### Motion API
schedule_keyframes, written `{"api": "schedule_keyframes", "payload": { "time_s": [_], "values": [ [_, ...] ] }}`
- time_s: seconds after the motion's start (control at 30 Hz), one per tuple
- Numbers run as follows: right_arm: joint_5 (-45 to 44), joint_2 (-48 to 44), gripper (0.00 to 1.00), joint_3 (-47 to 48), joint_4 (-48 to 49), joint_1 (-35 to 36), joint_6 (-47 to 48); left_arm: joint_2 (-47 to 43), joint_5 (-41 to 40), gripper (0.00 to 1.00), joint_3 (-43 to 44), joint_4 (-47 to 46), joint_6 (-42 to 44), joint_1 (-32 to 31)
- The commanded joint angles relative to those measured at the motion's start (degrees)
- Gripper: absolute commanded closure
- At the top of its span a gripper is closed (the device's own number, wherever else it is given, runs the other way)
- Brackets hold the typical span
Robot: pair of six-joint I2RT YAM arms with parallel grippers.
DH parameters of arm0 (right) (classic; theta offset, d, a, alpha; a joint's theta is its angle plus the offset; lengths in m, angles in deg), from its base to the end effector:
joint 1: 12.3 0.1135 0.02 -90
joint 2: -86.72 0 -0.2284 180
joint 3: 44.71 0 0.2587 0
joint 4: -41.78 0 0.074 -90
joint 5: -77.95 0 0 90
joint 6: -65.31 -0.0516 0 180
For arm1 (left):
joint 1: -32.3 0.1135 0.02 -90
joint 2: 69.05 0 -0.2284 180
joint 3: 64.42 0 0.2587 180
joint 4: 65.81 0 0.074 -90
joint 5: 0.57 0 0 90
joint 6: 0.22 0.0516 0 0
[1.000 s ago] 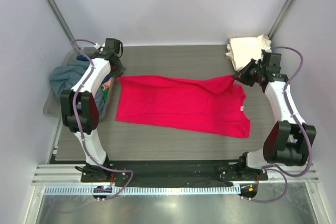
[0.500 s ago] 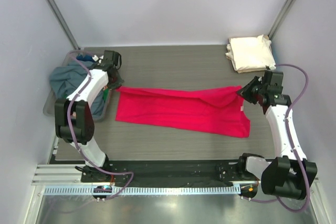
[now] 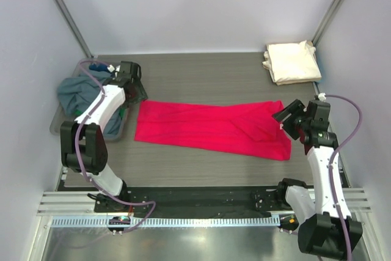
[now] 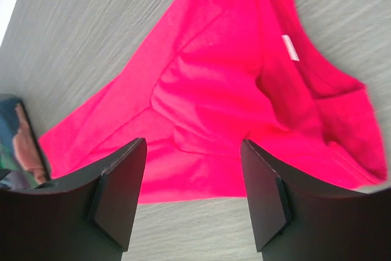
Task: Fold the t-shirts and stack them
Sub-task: Fold the tshirt
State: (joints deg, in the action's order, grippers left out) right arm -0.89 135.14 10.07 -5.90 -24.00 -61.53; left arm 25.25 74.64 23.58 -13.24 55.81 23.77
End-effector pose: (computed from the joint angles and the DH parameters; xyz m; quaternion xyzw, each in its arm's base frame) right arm 0.2166 -0.0347 0.2307 0.3362 0.8431 0.1757 0.3811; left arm 0.3563 -0.0401 0.2068 -0.2440 0.9243 0.0191 0.2929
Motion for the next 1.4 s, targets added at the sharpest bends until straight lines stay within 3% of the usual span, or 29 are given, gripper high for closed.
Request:
{"api": "schedule_keyframes", "payload": {
  "time_s": [0.0, 0.23, 0.43, 0.6, 0.73, 0.9, 1.1, 1.17, 1.3, 1.37],
  "values": [
    [4.13, 6.05, 0.32, 0.65, 8.30, 1.85, -2.62, 1.48, -0.07, 0.35, 1.88, -3.82, 1.10, -3.06],
    [-1.74, 25.56, 0.35, 1.08, 18.26, 11.70, -6.14, 11.68, 0.55, 0.39, 3.02, -5.93, -0.83, -10.53],
    [-6.14, 36.91, 0.38, 0.91, 22.74, 17.32, -8.24, 17.22, 0.11, 0.39, 2.67, -3.04, -3.90, -11.33],
    [-6.76, 45.87, 0.38, 5.56, 24.59, 19.44, -8.08, 16.80, 1.33, 0.40, -3.30, -3.47, -5.92, -11.33],
    [-4.84, 55.70, 0.38, 14.34, 23.72, 20.32, -7.28, 13.29, 4.58, 0.41, -9.88, -5.31, -8.47, -11.50],
    [-3.87, 71.52, 0.39, 36.29, 16.45, 23.12, -4.21, 6.70, 11.87, 0.41, -20.26, -9.35, -11.90, -14.31],
    [-0.28, 91.63, 0.39, 66.00, 6.50, 24.18, 0.10, 2.12, 16.54, 0.41, -28.87, -14.44, -21.71, -25.81],
    [2.45, 94.91, 0.38, 74.51, 5.53, 24.89, 1.33, 0.10, 17.33, 0.42, -31.16, -17.60, -25.24, -32.22],
    [7.12, 101.07, 0.33, 83.95, 4.91, 26.20, 4.58, 1.14, 17.95, 0.42, -31.17, -22.19, -33.95, -44.78],
    [8.79, 102.66, 0.31, 86.41, 4.91, 26.38, 5.11, 2.98, 16.73, 0.42, -29.15, -22.72, -36.86, -48.14]
  ]
}}
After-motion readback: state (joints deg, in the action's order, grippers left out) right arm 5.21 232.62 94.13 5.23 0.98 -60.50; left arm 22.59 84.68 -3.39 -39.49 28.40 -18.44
